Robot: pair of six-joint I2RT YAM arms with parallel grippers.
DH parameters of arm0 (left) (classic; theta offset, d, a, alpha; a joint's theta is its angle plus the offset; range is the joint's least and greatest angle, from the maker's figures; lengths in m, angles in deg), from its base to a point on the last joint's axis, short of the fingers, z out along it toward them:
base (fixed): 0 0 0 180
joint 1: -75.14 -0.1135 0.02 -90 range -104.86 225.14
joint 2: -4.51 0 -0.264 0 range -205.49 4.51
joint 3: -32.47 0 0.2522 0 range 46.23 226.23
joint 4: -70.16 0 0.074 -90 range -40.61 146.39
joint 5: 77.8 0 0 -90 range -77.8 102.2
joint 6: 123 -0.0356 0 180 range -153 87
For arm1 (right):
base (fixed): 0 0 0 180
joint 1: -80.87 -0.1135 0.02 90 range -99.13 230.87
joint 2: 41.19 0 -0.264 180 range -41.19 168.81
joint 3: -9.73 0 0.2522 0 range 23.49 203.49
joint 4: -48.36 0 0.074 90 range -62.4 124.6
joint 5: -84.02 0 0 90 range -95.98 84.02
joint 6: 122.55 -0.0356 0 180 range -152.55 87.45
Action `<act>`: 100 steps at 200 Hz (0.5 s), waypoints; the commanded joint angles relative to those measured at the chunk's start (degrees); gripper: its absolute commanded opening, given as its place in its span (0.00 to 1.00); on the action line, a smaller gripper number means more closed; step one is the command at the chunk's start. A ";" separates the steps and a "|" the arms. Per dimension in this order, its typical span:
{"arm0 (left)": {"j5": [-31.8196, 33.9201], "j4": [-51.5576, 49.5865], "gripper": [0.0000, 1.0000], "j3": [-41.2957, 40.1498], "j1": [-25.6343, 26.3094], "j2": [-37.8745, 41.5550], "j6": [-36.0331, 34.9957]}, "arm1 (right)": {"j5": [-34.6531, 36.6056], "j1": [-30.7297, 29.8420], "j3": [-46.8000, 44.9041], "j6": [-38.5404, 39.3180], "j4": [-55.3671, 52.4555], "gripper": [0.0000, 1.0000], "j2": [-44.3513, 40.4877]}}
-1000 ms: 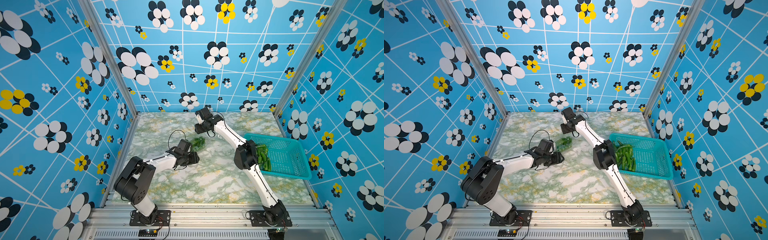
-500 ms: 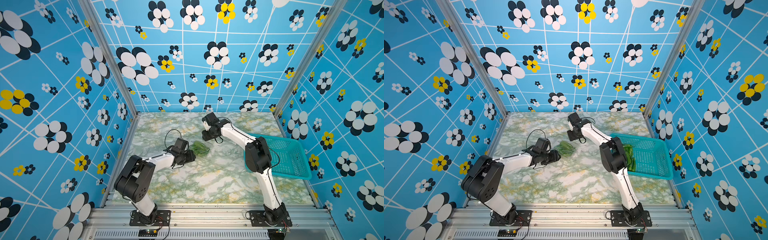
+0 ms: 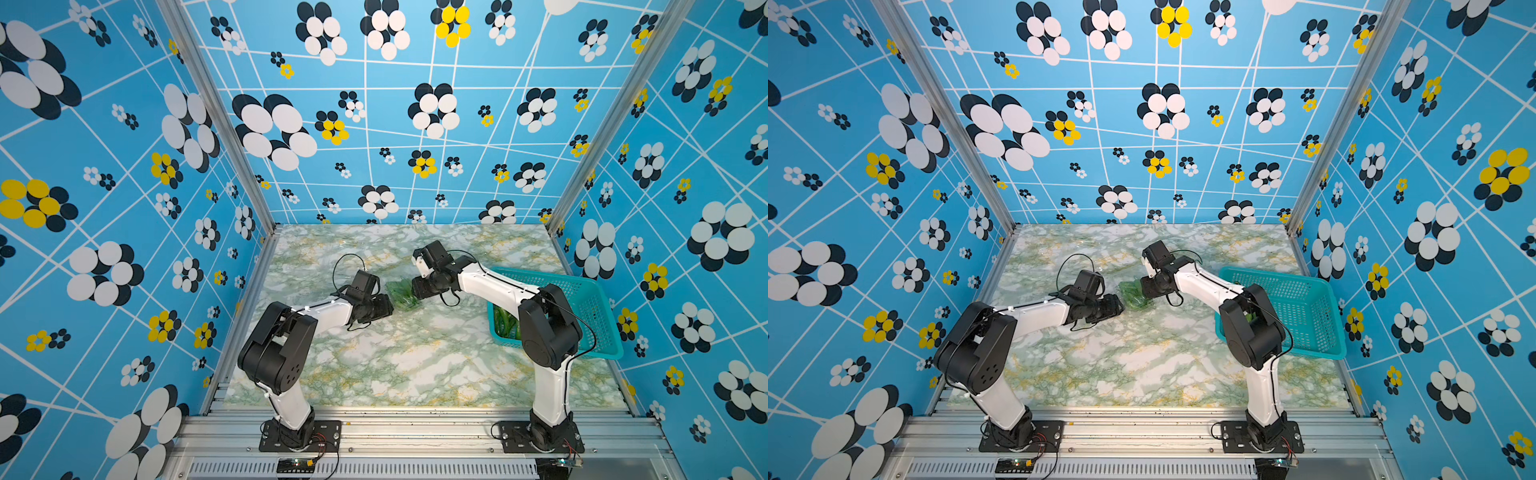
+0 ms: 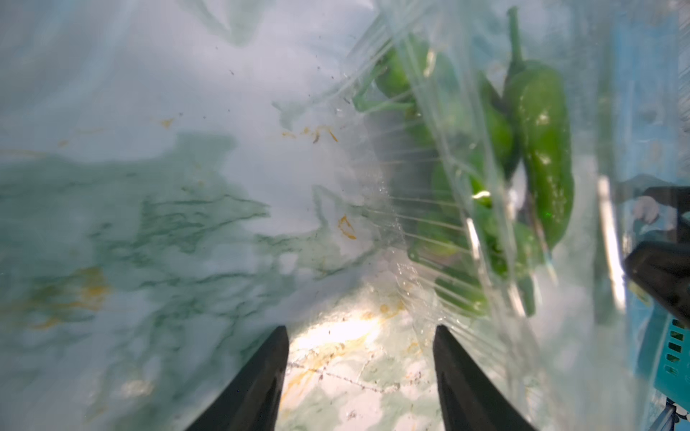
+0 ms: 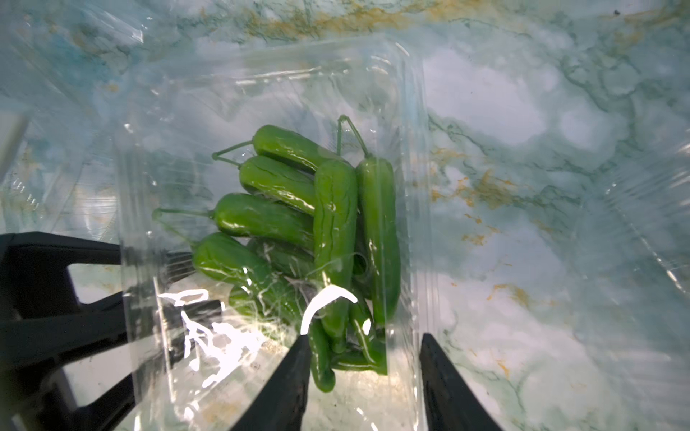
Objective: Take small green peppers out of containers
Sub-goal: Move the packing box to the center of the board.
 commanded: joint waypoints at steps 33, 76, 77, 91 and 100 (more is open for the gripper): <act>-1.31 0.76 0.63 1.05 3.01 -0.14 0.97 | -1.38 -1.23 -6.43 -1.57 -0.07 0.48 -3.65; 0.71 -2.38 0.63 -0.72 6.44 2.35 2.42 | -1.39 -1.58 -15.59 -3.52 0.81 0.48 -11.73; 0.78 -2.44 0.63 -0.81 6.56 2.47 2.52 | -1.38 -1.62 -15.75 -3.52 0.81 0.48 -11.91; 1.28 -3.51 0.63 -2.54 7.75 4.26 3.54 | -1.04 -1.74 -18.37 -4.05 0.73 0.48 -13.90; 2.13 -3.92 0.63 -3.74 8.65 5.73 3.98 | -0.72 -1.83 -20.17 -4.43 0.63 0.48 -15.49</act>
